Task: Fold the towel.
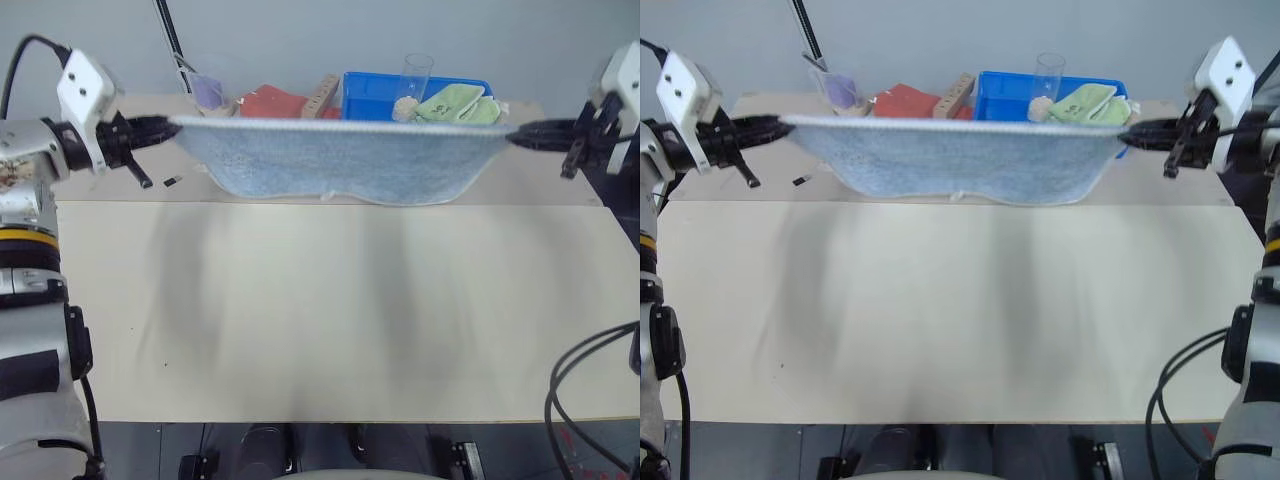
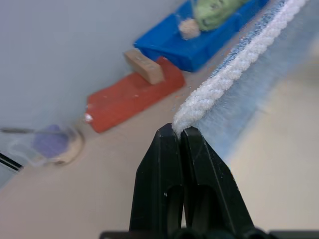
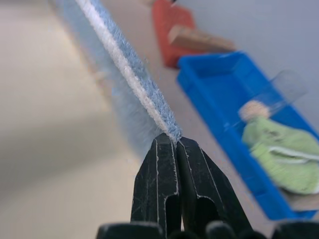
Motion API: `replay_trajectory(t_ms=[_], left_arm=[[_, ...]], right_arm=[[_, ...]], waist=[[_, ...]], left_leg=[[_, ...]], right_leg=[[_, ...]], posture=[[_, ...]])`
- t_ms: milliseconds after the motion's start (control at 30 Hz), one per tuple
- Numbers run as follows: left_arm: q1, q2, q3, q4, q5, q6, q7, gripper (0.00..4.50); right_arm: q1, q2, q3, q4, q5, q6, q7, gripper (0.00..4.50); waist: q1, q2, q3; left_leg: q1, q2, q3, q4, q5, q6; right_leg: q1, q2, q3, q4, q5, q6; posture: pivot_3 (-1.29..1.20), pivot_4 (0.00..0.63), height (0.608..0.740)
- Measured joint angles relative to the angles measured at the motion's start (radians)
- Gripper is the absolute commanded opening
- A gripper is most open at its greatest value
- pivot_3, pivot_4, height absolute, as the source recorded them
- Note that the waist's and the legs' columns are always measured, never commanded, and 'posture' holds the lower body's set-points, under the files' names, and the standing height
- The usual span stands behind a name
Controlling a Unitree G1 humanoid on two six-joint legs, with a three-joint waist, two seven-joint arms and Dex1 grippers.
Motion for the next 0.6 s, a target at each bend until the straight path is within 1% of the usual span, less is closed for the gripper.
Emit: replay_trajectory(t_ms=[33,100,167,233,300,333,367,433,500,600], left_arm=[[0.091,0.015,0.000,-0.059,-0.003,-0.001,-0.021,0.00],[0.246,0.021,-0.002,-0.139,-0.003,0.000,-0.042,0.00],[0.449,0.031,-0.002,-0.254,-0.005,0.004,-0.053,0.00],[0.637,0.040,0.000,-0.359,-0.011,0.025,-0.063,0.00],[0.751,0.051,0.019,-0.444,-0.034,0.050,-0.065,0.00],[0.813,0.081,0.040,-0.503,-0.047,0.070,-0.073,0.00],[0.870,0.107,0.058,-0.539,-0.061,0.094,-0.082,0.00],[0.913,0.114,0.078,-0.578,-0.075,0.114,-0.086,0.00],[0.955,0.126,0.080,-0.601,-0.089,0.130,-0.093,0.00],[0.913,0.124,0.076,-0.580,-0.098,0.151,-0.090,0.00]], right_arm=[[0.103,-0.010,-0.009,-0.082,0.016,0.007,0.010,0.02],[0.260,-0.010,-0.013,-0.201,0.040,0.035,0.018,0.02],[0.443,-0.014,-0.029,-0.338,0.061,0.062,0.014,0.02],[0.603,-0.029,-0.046,-0.449,0.079,0.092,0.013,0.02],[0.714,-0.049,-0.060,-0.523,0.090,0.115,0.017,0.02],[0.770,-0.063,-0.078,-0.571,0.102,0.123,0.019,0.02],[0.816,-0.079,-0.089,-0.603,0.117,0.133,0.023,0.02],[0.848,-0.088,-0.100,-0.633,0.130,0.151,0.029,0.02],[0.877,-0.109,-0.111,-0.646,0.146,0.172,0.037,0.02],[0.845,-0.110,-0.103,-0.634,0.163,0.227,0.035,0.02]], waist=[[0.000,0.001,-0.001],[0.001,0.001,0.000],[0.003,0.001,0.000],[0.007,0.001,0.000],[0.010,0.001,0.000],[0.012,0.000,0.000],[0.013,0.000,0.000],[0.015,0.000,0.001],[0.016,0.000,0.001],[0.017,0.000,0.001]], left_leg=[[0.000,0.000,0.000,0.000,0.000,0.000],[-0.001,0.001,0.000,0.001,0.001,-0.001],[-0.001,0.002,0.000,0.002,0.000,0.001],[-0.001,0.002,0.000,0.005,-0.002,0.004],[0.001,0.002,-0.001,0.008,-0.003,0.005],[0.002,0.002,-0.001,0.008,-0.003,0.005],[0.007,0.002,-0.001,0.008,-0.003,0.005],[0.013,0.002,-0.001,0.008,-0.003,0.005],[0.014,0.002,-0.001,0.008,-0.002,0.005],[0.014,0.001,0.000,0.008,-0.002,0.005]], right_leg=[[0.000,-0.001,0.000,0.000,0.000,0.000],[-0.002,-0.002,0.000,0.002,0.000,0.000],[-0.002,-0.003,0.000,0.004,0.000,0.000],[-0.002,-0.003,0.000,0.002,0.000,0.000],[-0.001,-0.004,0.000,0.004,0.000,0.000],[0.001,-0.003,0.000,0.003,-0.001,-0.001],[0.004,-0.004,0.000,0.003,-0.001,0.000],[0.008,-0.004,0.000,0.003,-0.007,0.001],[0.009,-0.004,0.001,0.004,-0.008,0.000],[0.008,-0.002,0.001,0.005,-0.007,-0.001]], posture=[[0.00,0.150,0.717],[0.00,0.150,0.717],[0.00,0.150,0.717],[0.00,0.150,0.717],[0.00,0.150,0.717],[0.00,0.150,0.717],[0.00,0.150,0.717],[0.00,0.150,0.717],[0.00,0.150,0.717],[0.00,0.150,0.717]])
